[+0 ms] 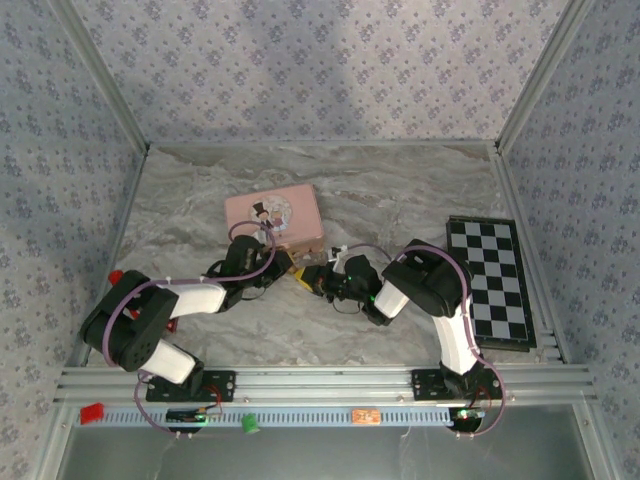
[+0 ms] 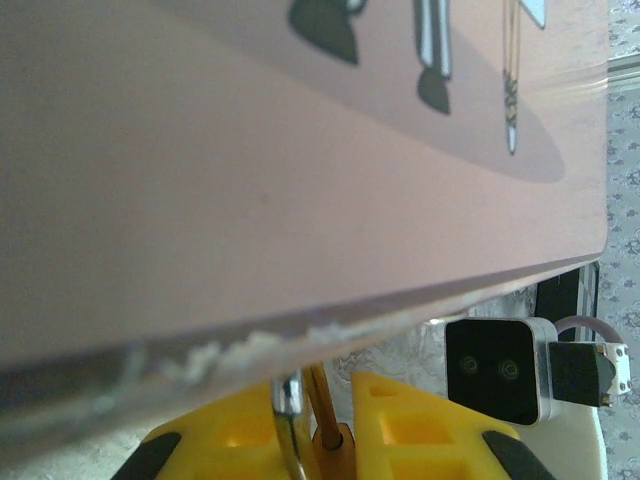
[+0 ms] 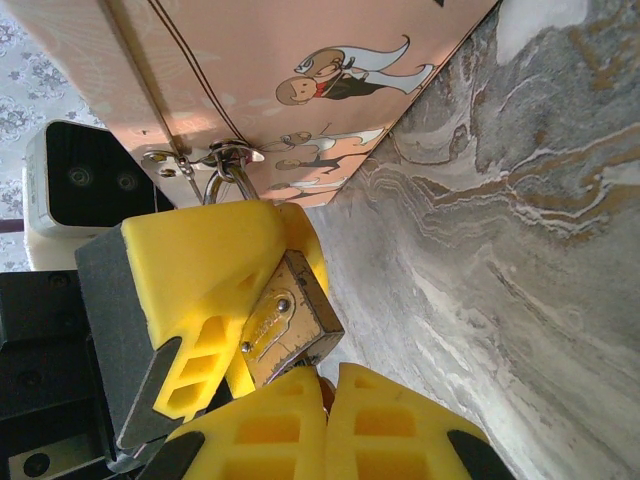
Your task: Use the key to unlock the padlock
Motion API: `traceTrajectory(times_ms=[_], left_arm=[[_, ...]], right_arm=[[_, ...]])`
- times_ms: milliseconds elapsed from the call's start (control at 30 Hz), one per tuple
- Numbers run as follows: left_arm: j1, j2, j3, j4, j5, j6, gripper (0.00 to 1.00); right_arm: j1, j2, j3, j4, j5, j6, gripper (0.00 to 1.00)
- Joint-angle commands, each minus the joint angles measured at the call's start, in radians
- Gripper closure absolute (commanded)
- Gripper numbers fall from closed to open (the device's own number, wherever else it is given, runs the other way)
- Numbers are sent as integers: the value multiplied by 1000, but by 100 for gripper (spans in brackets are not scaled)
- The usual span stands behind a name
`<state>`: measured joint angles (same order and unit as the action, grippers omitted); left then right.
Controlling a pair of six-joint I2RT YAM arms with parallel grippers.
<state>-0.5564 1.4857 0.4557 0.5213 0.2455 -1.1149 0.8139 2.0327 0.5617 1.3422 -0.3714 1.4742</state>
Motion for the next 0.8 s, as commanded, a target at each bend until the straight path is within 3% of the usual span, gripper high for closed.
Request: traceTrajectory(times_ms=[0, 767], left_arm=[[-52, 18, 4, 47, 166, -86, 92], [-61, 52, -10, 90, 169, -97, 93]], right_arm=[[10, -10, 37, 50, 8, -30, 100], [4, 4, 60, 51, -15, -34, 100]])
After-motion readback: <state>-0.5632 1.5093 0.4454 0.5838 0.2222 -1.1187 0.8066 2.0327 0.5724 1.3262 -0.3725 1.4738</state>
